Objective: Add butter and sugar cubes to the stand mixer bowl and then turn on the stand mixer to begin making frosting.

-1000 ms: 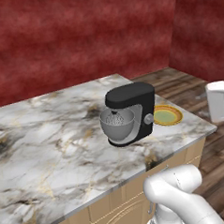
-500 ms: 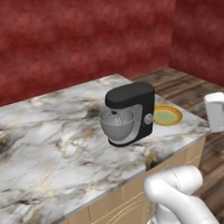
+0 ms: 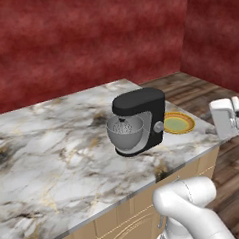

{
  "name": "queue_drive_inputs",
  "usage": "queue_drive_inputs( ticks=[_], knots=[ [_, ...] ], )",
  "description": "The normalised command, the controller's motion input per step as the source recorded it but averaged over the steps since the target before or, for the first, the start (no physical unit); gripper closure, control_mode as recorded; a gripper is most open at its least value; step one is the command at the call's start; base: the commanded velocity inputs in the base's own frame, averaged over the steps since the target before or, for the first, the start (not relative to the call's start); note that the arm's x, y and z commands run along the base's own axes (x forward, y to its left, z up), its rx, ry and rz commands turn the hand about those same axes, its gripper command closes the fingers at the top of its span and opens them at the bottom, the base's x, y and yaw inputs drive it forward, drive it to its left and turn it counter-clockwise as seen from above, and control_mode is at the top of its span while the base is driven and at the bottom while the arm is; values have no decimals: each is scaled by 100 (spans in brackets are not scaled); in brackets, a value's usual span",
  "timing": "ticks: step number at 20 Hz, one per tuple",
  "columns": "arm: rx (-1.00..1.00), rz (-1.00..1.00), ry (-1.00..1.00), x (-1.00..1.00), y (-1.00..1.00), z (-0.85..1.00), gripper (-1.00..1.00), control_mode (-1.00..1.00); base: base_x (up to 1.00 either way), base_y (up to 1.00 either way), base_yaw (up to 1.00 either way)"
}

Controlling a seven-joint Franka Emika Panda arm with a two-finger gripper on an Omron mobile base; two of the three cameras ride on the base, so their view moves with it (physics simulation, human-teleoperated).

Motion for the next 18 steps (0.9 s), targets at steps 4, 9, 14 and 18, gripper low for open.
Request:
queue_drive_inputs(
  ticks=[4,9,14,18],
  knots=[
    [-11,0,0,16,2,0,-100,-100,0,0,0],
    [-11,1,0,0,0,-1,-100,-100,0,0,0],
    [-4,0,5,0,0,-7,-100,-100,0,0,0],
    [0,0,11,0,0,-16,-100,-100,0,0,0]
  ],
)
